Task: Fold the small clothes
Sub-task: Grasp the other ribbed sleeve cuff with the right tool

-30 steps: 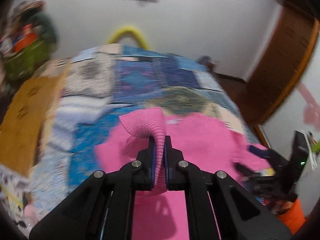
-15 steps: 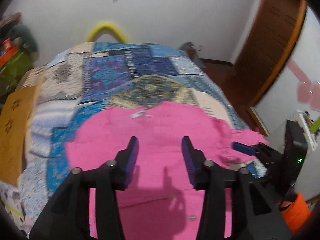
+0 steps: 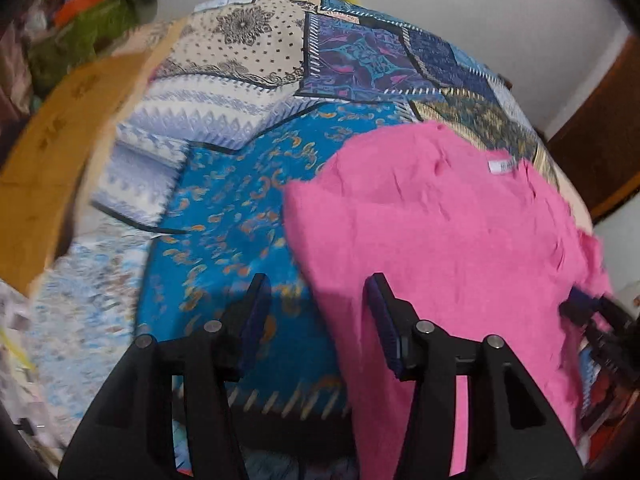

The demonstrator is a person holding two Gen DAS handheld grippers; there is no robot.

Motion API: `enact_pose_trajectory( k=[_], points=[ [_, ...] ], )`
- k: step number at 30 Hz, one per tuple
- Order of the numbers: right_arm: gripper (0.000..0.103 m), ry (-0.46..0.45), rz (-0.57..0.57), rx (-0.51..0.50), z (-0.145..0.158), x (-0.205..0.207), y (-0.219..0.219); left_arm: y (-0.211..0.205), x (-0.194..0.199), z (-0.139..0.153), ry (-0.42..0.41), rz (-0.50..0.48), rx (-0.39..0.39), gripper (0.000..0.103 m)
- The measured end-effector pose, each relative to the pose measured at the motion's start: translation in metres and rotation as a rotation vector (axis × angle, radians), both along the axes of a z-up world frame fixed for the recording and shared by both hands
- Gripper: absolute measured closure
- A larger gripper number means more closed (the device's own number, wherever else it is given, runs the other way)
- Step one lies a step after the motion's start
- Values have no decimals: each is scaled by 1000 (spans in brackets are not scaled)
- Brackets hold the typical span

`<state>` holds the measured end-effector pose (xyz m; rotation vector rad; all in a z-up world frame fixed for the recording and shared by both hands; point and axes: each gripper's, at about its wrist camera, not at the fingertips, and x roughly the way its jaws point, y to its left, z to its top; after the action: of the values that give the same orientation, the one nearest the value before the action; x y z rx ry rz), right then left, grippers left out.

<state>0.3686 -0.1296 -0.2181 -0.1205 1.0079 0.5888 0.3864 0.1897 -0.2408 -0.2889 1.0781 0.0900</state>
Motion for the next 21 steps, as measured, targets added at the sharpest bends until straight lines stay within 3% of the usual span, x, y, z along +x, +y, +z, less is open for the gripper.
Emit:
enact_pose_trajectory(
  k=[1, 2, 3, 8, 13, 17, 21],
  points=[
    [70, -2, 0, -4, -1, 0, 0, 0, 2, 1, -21, 0, -5, 63],
    [70, -11, 3, -7, -1, 0, 1, -4, 7, 2, -41, -17, -4, 88],
    [70, -19, 6, -11, 0, 0, 2, -7, 12, 2, -42, -33, -13, 98],
    [71, -52, 12, -37, 7, 3, 3, -15, 21, 5, -64, -43, 115, 98],
    [71, -84, -7, -46, 17, 1, -8, 2, 26, 4, -38, -3, 154, 98],
    [71, -91, -54, -38, 27, -1, -30, -2, 20, 7, -16, -24, 168, 97],
    [63, -109, -115, -42, 38, -9, -63, -19, 1, 22, -35, -57, 197, 93]
  ],
)
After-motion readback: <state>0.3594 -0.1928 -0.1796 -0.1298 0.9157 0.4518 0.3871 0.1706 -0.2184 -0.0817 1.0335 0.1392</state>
